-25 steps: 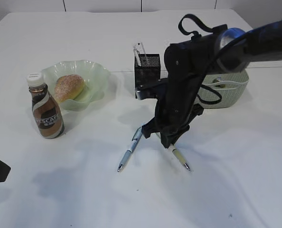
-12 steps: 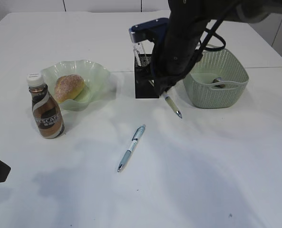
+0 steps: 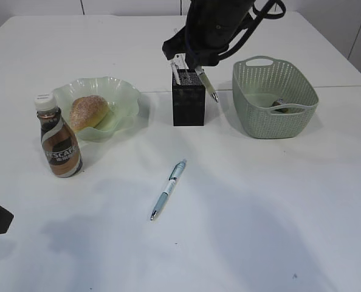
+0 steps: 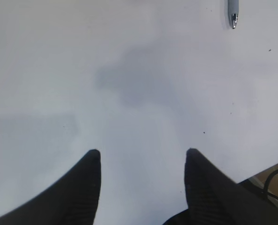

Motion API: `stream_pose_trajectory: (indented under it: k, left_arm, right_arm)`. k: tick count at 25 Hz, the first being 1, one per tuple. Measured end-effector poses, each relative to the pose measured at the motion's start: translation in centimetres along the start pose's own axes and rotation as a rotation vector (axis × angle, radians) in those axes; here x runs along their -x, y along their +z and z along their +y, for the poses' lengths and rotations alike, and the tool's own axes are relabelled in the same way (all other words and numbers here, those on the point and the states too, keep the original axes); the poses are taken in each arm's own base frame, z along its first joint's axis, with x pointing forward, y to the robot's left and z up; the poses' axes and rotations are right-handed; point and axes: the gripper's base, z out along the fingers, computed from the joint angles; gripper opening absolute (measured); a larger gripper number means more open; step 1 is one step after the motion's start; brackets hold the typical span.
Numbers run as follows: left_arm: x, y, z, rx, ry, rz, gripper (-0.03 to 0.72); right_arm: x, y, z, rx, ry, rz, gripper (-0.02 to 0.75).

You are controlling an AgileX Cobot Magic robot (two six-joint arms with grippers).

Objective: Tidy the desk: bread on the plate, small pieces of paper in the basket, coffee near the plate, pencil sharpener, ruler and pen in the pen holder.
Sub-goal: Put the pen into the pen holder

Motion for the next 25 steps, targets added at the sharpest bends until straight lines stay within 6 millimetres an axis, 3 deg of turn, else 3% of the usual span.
stream_pose_trajectory:
  k: [7, 13, 15, 20, 25]
  left_arm:
    - [0.0, 0.0, 0.0, 0.002, 0.003, 0.001, 0.401]
    - [0.0, 0.0, 0.0, 0.002, 0.003, 0.001, 0.401]
    - [0.0, 0.0, 0.0, 0.002, 0.003, 0.001, 0.401]
    - [0.0, 0.0, 0.0, 0.004, 0.004, 0.001, 0.401]
    - [0.0, 0.0, 0.1, 0.006, 0.007, 0.001, 0.401]
  right_arm:
    - [1.8, -0.2, -1.3, -0.061, 0.06, -0.205, 0.092]
    - [2.8, -0.1, -3.7, -0.086, 0.123, -0.349, 0.092]
    - [2.8, 1.0, -4.7, -0.093, 0.141, -0.384, 0.092]
    - [2.8, 3.1, -4.8, -0.081, 0.155, -0.431, 0.092]
    - [2.1, 6.9, -4.6, -0.065, 0.161, -0.46, 0.092]
